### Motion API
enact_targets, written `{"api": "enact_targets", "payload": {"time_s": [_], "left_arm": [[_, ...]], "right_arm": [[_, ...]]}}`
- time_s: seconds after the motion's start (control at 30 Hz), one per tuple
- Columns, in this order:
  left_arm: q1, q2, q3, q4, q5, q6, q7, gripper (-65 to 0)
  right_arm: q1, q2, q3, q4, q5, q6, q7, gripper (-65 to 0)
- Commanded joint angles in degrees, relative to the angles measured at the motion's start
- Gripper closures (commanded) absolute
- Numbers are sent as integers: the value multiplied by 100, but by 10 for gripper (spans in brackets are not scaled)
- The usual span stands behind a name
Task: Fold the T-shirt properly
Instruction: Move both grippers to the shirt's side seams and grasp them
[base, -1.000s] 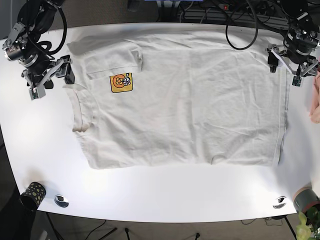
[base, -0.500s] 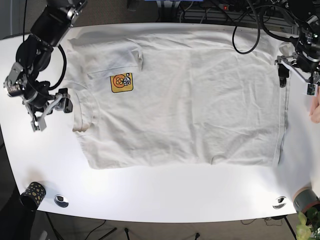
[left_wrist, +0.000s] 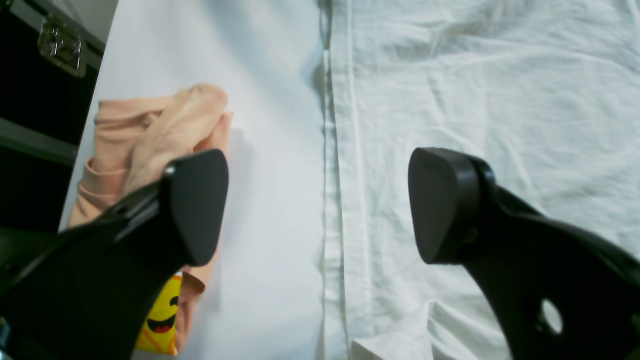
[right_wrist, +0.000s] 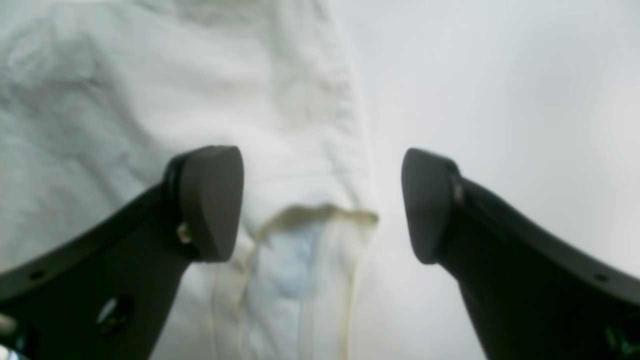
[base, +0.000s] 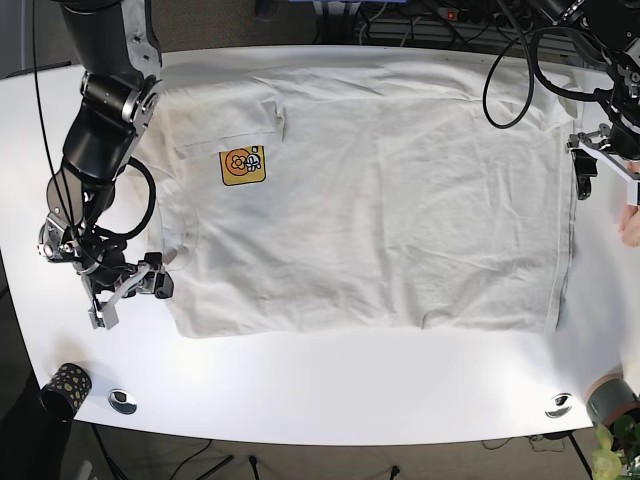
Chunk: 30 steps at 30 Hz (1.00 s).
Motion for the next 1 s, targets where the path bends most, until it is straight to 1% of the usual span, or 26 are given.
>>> {"api": "enact_targets", "payload": {"time_s": [0.0,0.07,0.13,0.23,0.3,0.4,0.5,0.6,0.67,0.8,0.9,0.97], "left_arm": [[-38,-96,-19,86,-74,12,-152,-518],[-20,-96,-46,86,-74,12,-152,-518],[-3,-131,-37,86,23,12,-152,-518],[-38,-219,16,86,269,12,-152,-518],[-47,-254,104,86,515,12,-152,-518],[-47,-254,148,86,752,12,-152,-518],[-55,-254,148,77,823,12,-152,-518],[-99,-263,148,77,823,12,-152,-518],[-231,-263,148,60,867,12,-152,-518],[-574,-254,156,-230,1377,12,-152,-519],[-1049,-254,227,-714,1816,166,-152,-521],[-1409,-307,332,-1162,2133,280,-152,-522]], "right_arm": [[266,132,17,-387,-96,8,398,-474],[328,149,17,-677,-184,8,653,-474],[336,149,17,-968,-281,8,979,-474],[336,149,17,-1310,-492,8,1427,-474],[319,158,34,-1574,-677,8,1735,-474],[292,158,43,-1768,-817,8,1990,-474],[213,158,43,-1856,-791,8,2060,-474],[196,96,17,-1864,-800,8,2060,-474],[196,-18,17,-1873,-809,8,2051,-472],[204,-167,17,-1873,-835,8,2069,-468],[213,-202,8,-1873,-835,8,2069,-401],[222,-202,8,-1873,-835,8,2078,-320]]}}
